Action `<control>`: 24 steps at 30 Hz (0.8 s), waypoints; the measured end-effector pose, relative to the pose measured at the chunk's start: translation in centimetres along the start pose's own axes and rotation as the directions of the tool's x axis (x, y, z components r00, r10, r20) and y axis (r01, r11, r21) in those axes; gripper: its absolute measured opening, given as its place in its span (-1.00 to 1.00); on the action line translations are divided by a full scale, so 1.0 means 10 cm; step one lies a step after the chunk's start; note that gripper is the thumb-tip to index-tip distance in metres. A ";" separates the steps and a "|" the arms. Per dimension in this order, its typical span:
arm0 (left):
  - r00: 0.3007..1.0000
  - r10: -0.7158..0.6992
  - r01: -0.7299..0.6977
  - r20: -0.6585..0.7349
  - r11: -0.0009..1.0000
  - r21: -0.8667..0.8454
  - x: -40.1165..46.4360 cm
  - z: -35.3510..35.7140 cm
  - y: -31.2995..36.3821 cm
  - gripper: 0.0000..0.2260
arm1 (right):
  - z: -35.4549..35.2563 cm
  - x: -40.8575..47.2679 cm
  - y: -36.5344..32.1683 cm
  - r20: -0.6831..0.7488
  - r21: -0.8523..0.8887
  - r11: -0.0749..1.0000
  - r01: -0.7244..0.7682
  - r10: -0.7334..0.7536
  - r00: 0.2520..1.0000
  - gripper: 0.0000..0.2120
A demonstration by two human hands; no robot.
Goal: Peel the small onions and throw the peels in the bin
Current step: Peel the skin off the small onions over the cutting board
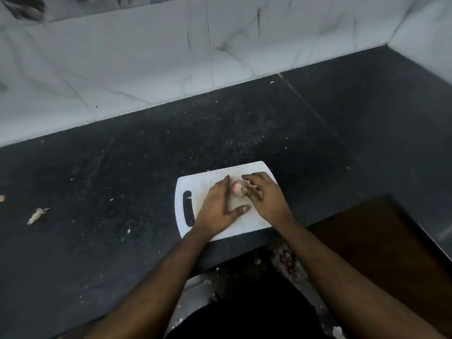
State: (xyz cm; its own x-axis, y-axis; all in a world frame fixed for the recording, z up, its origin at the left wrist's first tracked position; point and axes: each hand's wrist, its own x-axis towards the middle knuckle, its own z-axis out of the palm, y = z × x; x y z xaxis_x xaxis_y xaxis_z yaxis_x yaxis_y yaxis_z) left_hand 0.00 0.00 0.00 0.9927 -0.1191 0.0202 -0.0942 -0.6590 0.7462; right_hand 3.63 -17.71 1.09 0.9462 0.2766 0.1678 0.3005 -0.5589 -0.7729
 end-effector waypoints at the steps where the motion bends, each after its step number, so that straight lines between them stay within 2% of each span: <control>1: 1.000 0.016 -0.016 -0.010 1.000 0.012 0.02 0.02 -0.02 -0.15 | 0.04 -0.02 0.04 0.015 0.066 0.997 -0.035 0.034 0.999 -0.65; 4: 0.999 -0.003 0.006 -0.050 0.998 0.057 0.07 0.00 -0.01 -0.22 | 0.02 -0.08 0.02 0.055 0.089 0.994 -0.069 0.065 0.996 -0.60; 7: 0.990 -0.048 0.045 -0.134 0.999 -0.020 0.17 0.03 0.01 -0.36 | 0.03 -0.08 0.09 0.029 0.122 0.989 -0.077 0.074 0.997 -0.64; 11: 0.992 -0.006 -0.007 -0.130 0.995 -0.097 0.29 0.12 0.02 -0.54 | -0.02 -0.08 0.16 0.002 0.154 0.985 -0.076 0.076 0.997 -0.69; 14: 0.987 -0.030 0.011 -0.158 0.993 -0.119 0.37 0.21 0.07 -0.56 | -0.13 0.01 0.27 0.023 0.139 0.989 -0.040 0.037 0.999 -0.71; 18: 0.982 -0.066 0.039 -0.176 0.988 -0.152 0.49 0.27 0.16 -0.57 | -0.24 0.14 0.43 0.029 0.183 0.981 -0.068 0.064 0.998 -0.82; 24: 0.971 -0.104 0.079 -0.215 0.989 -0.123 0.55 0.33 0.22 -0.55 | -0.30 0.25 0.58 0.062 0.195 0.980 -0.042 0.031 0.998 -0.94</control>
State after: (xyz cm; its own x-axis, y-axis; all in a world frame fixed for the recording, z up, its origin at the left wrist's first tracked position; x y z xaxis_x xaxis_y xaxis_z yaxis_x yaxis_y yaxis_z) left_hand 5.03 -4.58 -0.42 0.9900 0.1124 0.0848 -0.0056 -0.5699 0.8217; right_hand 8.14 -22.61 -1.12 0.9457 0.3075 0.1056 0.2311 -0.4071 -0.8837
